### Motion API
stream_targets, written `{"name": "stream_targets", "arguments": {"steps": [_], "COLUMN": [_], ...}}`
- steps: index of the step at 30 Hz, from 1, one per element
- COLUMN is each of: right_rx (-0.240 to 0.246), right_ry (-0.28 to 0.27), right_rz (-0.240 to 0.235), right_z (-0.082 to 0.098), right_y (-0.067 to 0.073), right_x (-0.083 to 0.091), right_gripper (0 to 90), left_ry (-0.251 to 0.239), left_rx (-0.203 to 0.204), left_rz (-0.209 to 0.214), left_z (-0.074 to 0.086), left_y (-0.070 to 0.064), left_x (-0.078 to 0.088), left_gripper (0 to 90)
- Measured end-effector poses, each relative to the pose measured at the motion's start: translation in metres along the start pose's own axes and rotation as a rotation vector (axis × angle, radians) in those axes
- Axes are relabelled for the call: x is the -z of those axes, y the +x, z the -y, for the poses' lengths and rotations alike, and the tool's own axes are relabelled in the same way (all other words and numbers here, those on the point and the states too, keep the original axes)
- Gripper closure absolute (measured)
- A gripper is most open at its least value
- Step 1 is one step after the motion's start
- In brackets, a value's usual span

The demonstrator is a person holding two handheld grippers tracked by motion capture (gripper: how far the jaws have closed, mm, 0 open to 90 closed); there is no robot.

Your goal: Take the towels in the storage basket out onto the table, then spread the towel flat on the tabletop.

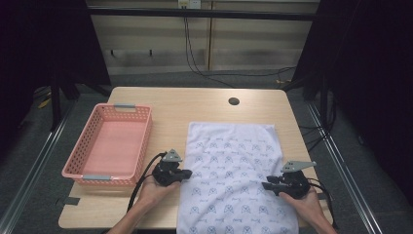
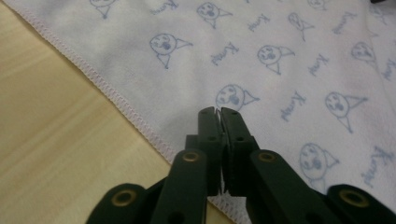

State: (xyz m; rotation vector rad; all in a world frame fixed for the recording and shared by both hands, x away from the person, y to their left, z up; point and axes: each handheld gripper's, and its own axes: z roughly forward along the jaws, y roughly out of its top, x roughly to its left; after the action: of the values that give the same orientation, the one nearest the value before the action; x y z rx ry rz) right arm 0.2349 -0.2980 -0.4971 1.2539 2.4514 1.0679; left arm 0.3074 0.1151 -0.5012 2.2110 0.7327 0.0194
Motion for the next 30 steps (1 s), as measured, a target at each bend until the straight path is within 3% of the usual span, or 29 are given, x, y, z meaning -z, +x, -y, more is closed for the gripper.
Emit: {"name": "stream_targets", "arguments": {"steps": [4, 12, 15, 22, 24, 28, 30], "right_rx": [0.024, -0.001, -0.004, 0.021, 0.014, -0.016, -0.031], "right_ry": [-0.007, 0.013, 0.029, 0.089, 0.054, -0.036, -0.062], "right_rz": [-0.009, -0.059, -0.086, -0.134, -0.122, -0.083, -0.066], "right_z": [0.005, 0.015, 0.019, 0.028, 0.026, 0.015, 0.009], "right_y": [0.007, 0.019, 0.025, 0.041, 0.039, 0.030, 0.023], "right_x": [0.003, 0.012, 0.016, 0.029, 0.031, 0.036, 0.037], "right_gripper": [64.0, 64.2, 64.3, 63.1, 62.0, 59.6, 57.6], "left_ry": [0.000, 0.000, 0.021, 0.054, 0.056, 0.059, 0.031], "left_rx": [0.007, 0.009, -0.008, -0.010, 0.001, -0.005, 0.018], "left_rz": [0.022, 0.048, 0.055, 0.129, 0.149, 0.138, 0.119], "left_z": [0.009, 0.018, 0.021, 0.042, 0.044, 0.037, 0.029], "left_y": [-0.004, -0.015, -0.024, -0.045, -0.046, -0.045, -0.040], "left_x": [0.007, 0.013, 0.016, 0.034, 0.037, 0.036, 0.035], "left_gripper": [88.8, 87.1, 85.5, 84.1, 76.9, 66.6, 61.3]}}
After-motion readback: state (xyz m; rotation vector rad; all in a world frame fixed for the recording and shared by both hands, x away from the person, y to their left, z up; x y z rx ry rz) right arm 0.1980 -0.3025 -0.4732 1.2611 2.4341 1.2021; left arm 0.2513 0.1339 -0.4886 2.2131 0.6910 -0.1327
